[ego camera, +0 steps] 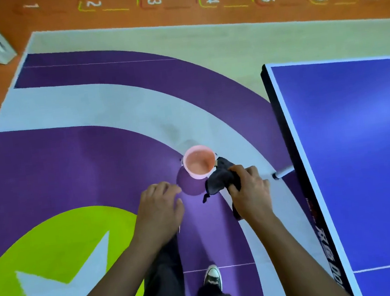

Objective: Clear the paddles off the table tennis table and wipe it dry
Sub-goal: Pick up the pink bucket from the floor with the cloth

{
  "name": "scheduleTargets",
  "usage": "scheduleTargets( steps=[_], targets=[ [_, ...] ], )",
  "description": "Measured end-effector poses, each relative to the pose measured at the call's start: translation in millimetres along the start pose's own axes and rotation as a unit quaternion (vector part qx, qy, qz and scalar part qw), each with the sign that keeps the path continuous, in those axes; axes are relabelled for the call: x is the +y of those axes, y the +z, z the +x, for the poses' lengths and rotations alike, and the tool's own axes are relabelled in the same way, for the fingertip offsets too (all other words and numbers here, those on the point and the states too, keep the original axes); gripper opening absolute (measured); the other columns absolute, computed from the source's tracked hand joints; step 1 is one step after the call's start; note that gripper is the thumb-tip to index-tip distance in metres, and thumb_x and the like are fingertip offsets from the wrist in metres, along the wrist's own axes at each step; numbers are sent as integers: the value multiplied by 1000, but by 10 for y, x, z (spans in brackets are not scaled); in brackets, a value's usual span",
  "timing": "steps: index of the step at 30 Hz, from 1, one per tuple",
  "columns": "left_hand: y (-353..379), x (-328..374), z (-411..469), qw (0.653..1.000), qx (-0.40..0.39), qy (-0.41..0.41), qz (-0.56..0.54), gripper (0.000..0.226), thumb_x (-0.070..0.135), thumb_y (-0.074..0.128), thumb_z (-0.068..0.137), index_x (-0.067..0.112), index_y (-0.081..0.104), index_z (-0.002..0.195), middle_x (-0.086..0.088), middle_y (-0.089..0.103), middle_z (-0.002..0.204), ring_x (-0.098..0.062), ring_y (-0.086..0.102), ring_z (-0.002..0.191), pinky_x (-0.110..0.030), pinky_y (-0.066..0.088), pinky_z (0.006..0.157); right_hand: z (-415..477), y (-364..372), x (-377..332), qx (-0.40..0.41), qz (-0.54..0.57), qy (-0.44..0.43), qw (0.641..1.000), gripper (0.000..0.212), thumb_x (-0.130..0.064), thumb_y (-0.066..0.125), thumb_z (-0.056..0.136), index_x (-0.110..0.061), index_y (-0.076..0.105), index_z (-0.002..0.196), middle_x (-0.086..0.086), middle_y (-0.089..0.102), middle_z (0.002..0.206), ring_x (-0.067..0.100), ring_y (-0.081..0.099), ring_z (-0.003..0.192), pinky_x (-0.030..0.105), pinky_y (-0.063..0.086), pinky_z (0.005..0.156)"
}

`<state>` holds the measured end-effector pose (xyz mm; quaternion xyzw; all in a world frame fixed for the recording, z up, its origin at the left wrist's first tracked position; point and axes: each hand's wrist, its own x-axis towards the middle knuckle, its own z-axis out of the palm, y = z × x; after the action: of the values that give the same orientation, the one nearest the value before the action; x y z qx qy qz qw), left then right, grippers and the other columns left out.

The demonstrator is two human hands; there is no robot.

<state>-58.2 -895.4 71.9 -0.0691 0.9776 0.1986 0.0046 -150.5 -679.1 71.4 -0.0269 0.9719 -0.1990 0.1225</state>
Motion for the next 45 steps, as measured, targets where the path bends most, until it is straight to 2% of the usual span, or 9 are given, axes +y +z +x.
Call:
scheduleTargets(
  steps=[11,21,25,31,34,36,41,43,45],
  targets=[
    [1221,-994,1759,997,-74,29,13,29,31,49,84,20,68,104,1,65,97,-29,60,92,-44,48,82,1767,1150,29,11,9,76,997,32,-26,59,96,-29,58,128,5,54,113,30,56,105,41,34,93],
    [3765,-1836,2800,983,-181,-18,7,50,30,45,84,13,62,128,-9,67,113,-37,60,100,-49,49,90,3072,2940,1122,11,23,73,997,33,-16,62,92,-26,61,123,6,56,108,31,57,99,44,38,87],
    [4686,-2086,3141,970,-202,-122,-54,45,21,51,97,8,52,140,-14,60,132,-41,54,115,-48,43,101,3409,3529,1479,11,42,88,995,33,-17,60,92,-27,62,122,1,51,103,33,58,97,49,45,89],
    [5596,-2365,3703,852,-177,-428,-245,36,25,42,105,1,54,129,-17,60,123,-36,55,113,-37,41,88,3671,4068,1801,21,62,85,994,33,-15,61,91,-30,63,120,-8,43,95,33,59,94,50,49,88],
    [5698,-2415,3923,774,-114,-500,-372,24,20,50,98,5,64,85,-9,51,82,-25,45,83,-32,36,71,3725,4172,1872,23,62,91,994,33,-13,63,91,-28,64,120,-11,40,93,31,57,97,49,46,90],
    [5681,-2428,3992,752,-84,-516,-403,20,21,55,91,11,54,75,-9,46,79,-22,41,78,-33,35,70,3729,4190,1880,23,71,98,992,33,-14,63,91,-30,64,119,-11,40,92,31,57,96,49,46,91],
    [5461,-2330,4035,849,-83,-412,-319,5,21,60,90,18,57,87,1,58,79,-25,55,77,-32,42,70,3758,4126,1809,33,93,102,990,31,-16,62,91,-32,64,117,-19,41,90,31,59,94,54,49,90],
    [5324,-2240,4050,897,-86,-333,-276,8,22,59,94,23,62,101,4,63,92,-22,58,87,-32,43,75,3766,4072,1799,39,95,105,989,31,-16,62,91,-32,64,118,-18,41,90,31,59,95,53,48,91],
    [5161,-2123,4080,941,-80,-236,-231,4,24,59,95,23,62,96,2,61,92,-21,55,85,-30,38,71,3766,4015,1794,38,89,117,988,32,-15,62,92,-30,64,120,-12,43,93,31,58,98,47,44,93]
  ],
)
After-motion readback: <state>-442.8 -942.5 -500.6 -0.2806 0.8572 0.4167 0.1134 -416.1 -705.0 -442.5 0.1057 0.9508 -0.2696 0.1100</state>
